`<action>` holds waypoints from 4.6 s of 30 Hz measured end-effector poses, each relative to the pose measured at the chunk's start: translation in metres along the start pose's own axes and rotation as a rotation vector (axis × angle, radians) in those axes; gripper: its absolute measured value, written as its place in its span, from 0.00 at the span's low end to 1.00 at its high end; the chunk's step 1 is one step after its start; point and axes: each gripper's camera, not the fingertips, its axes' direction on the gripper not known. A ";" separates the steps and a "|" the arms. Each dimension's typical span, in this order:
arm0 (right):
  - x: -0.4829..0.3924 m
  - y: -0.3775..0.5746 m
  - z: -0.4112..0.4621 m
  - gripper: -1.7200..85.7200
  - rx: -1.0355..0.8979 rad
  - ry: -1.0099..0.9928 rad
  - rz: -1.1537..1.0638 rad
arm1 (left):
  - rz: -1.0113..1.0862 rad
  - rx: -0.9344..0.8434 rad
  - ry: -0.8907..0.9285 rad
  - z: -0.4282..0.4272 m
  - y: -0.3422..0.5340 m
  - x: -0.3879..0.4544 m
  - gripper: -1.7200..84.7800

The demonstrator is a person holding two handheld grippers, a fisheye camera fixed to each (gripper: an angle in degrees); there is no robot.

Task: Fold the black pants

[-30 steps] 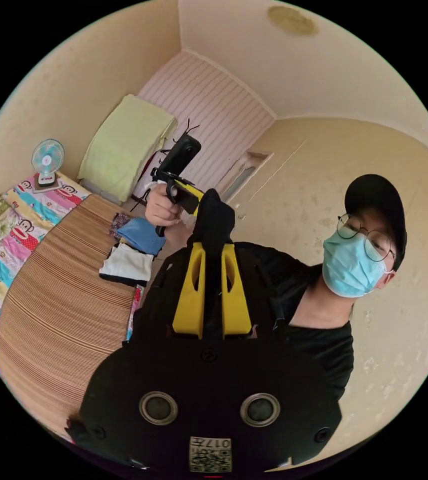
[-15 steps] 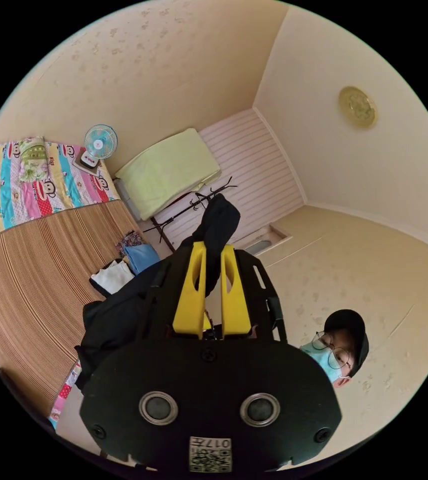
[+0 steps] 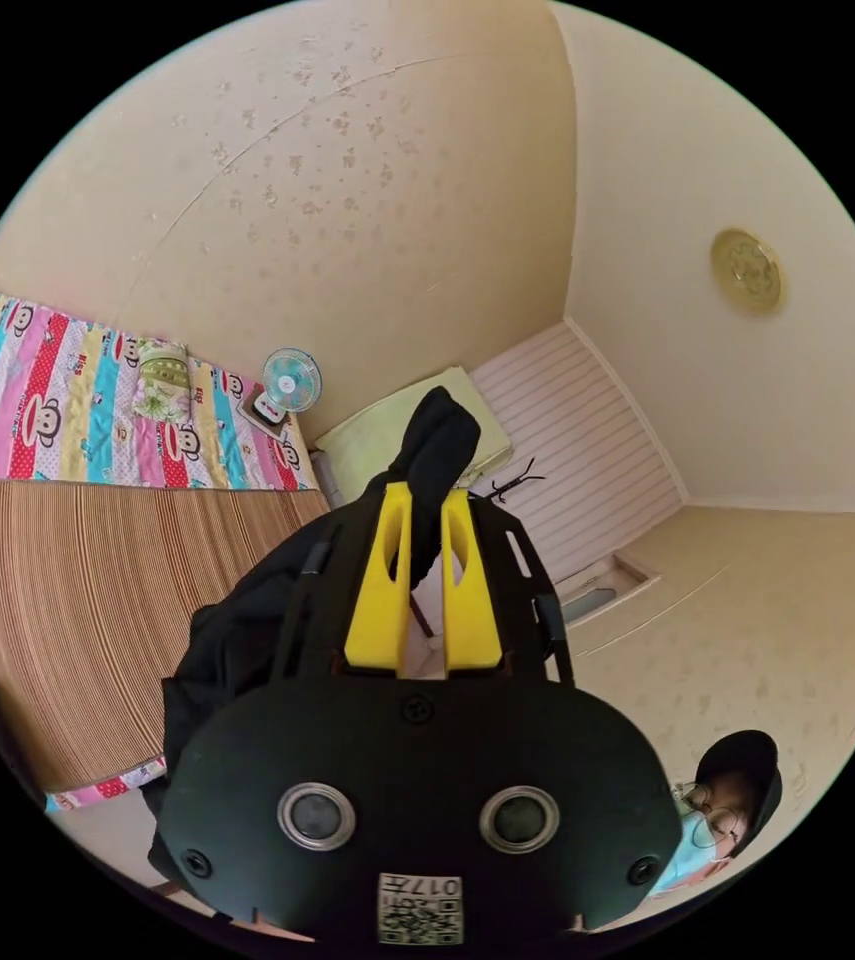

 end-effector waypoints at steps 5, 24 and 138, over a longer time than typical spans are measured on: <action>0.133 0.003 -0.060 0.06 0.220 -0.285 0.424 | 0.054 -0.020 0.061 -0.061 -0.005 -0.023 0.08; 0.297 -0.187 0.317 0.07 -0.082 -0.430 0.461 | 0.269 0.356 -0.465 -0.138 -0.173 -0.103 0.08; 0.089 0.583 0.518 0.14 -1.252 -0.738 0.369 | -0.703 -0.168 -0.499 -0.505 0.096 -0.804 0.14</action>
